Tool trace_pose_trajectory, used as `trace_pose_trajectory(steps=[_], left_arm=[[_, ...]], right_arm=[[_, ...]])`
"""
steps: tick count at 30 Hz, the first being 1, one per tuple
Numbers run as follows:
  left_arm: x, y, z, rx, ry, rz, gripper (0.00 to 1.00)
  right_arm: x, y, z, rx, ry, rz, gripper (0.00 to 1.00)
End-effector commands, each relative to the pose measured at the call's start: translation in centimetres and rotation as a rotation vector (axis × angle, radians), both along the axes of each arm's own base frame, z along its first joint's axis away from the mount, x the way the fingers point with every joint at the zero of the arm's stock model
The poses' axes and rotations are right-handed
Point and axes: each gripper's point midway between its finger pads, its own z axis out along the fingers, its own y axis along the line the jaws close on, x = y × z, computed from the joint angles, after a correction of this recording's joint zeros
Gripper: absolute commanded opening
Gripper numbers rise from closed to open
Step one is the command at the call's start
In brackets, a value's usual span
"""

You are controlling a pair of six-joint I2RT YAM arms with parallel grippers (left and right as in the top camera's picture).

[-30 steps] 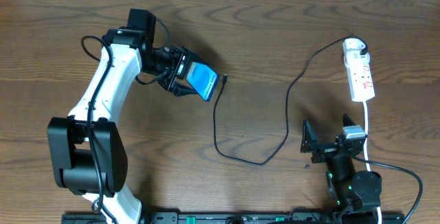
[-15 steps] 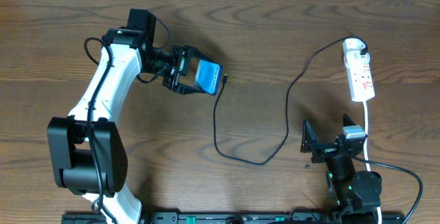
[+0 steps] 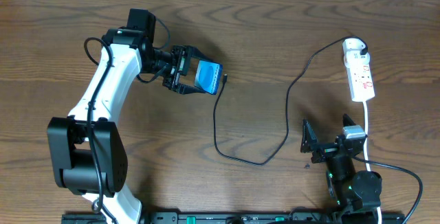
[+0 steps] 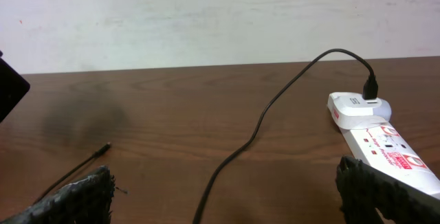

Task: Plug charger to phone and switch on socket
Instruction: 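Rotate the held phone upright and carry it toward table center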

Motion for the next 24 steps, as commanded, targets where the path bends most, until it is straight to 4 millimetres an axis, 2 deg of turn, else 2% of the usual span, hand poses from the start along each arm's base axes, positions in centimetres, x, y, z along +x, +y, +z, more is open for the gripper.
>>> trace_pose_trajectory(steps=[1, 5, 9, 17, 24], left_arm=[[0.3, 0.7, 0.6, 0.035, -0.027, 0.021, 0.58], [1.0, 3.0, -2.0, 0.238, -0.046, 0.060, 0.59], [1.6, 5.3, -3.8, 0.409, -0.070, 0.087, 0.59], [1.6, 8.8, -5.6, 0.640, -0.109, 0.062, 0.59], [1.1, 10.1, -6.1, 0.726, -0.155, -0.028, 0.59]], right_arm=[[0.0, 0.0, 0.0, -0.008, -0.004, 0.001, 0.99], [0.0, 0.0, 0.0, -0.008, -0.004, 0.001, 0.99], [0.0, 0.0, 0.0, -0.008, -0.004, 0.001, 0.99], [0.0, 0.0, 0.0, -0.008, -0.004, 0.001, 0.99], [0.0, 0.0, 0.0, -0.008, -0.004, 0.001, 0.99]])
